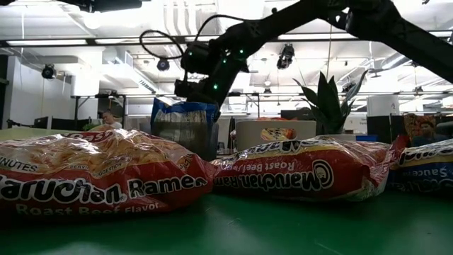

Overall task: Sort Maruchan noodles
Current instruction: Put the orange noodle pack into the gray bin

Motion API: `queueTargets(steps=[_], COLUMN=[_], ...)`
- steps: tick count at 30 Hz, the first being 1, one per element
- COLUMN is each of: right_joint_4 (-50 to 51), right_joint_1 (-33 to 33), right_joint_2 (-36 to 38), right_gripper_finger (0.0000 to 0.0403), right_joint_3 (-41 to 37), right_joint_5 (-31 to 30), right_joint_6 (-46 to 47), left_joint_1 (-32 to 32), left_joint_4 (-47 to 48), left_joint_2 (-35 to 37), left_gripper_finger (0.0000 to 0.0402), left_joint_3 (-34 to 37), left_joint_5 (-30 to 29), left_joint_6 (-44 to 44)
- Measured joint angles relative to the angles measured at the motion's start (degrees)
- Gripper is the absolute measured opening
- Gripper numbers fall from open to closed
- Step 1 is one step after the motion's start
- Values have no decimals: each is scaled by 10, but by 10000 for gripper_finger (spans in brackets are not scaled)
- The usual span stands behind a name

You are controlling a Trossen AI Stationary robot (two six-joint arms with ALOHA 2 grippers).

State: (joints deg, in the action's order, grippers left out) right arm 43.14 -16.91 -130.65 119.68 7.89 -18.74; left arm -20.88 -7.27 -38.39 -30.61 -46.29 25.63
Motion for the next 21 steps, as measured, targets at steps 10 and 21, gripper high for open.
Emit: queueTargets(steps=[10,21], right_joint_4=[60,0], right_joint_1=[41,155], right_joint_2=[87,322], right_gripper_finger=[11,11], right_joint_3=[-3,-240], right_joint_5=[-19,-20], right_joint_6=[8,85], left_joint_1=[0,0], left_joint_4=[-2,-15], left_joint_2=[-2,-65], left_gripper_finger=[75,75], left_joint_3=[0,-44], left_joint_5=[0,33], left_joint_6=[-21,-71])
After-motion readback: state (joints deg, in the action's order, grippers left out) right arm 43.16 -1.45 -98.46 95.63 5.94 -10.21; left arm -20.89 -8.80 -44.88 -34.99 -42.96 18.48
